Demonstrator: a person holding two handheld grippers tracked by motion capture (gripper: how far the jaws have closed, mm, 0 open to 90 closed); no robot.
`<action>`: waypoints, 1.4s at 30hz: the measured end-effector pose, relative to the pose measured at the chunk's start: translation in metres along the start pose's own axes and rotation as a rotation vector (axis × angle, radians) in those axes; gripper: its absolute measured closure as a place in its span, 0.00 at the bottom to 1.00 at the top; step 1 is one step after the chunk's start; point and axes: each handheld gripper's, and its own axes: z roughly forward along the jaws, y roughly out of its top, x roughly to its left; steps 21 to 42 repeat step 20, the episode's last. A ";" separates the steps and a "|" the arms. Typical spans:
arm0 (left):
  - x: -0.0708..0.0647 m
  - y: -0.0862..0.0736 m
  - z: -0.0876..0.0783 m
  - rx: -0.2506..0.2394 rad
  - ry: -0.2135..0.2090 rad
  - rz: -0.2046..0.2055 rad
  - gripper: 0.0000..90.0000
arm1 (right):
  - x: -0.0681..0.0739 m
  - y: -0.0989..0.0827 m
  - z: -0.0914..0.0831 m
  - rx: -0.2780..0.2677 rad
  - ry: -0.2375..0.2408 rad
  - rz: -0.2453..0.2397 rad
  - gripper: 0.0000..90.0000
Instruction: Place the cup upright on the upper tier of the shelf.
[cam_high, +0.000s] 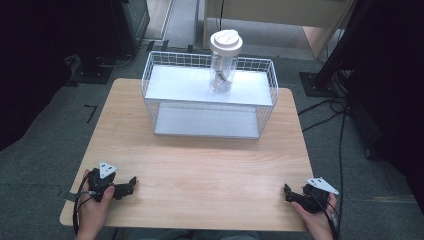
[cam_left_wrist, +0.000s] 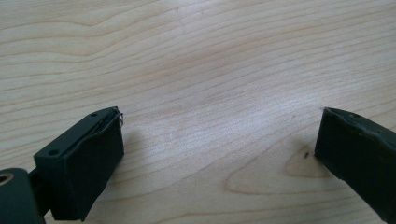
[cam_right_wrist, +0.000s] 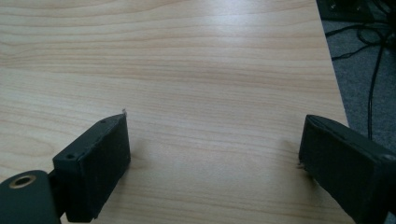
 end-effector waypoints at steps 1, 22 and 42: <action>0.000 0.000 0.000 0.000 0.000 0.000 0.02 | 0.000 0.000 0.000 -0.001 -0.001 -0.001 0.10; 0.000 0.000 0.000 0.000 0.000 0.000 0.02 | 0.001 0.000 0.000 0.002 0.015 -0.010 0.09; 0.000 0.000 0.000 0.000 0.000 0.000 0.02 | 0.001 0.000 0.000 0.002 0.015 -0.010 0.09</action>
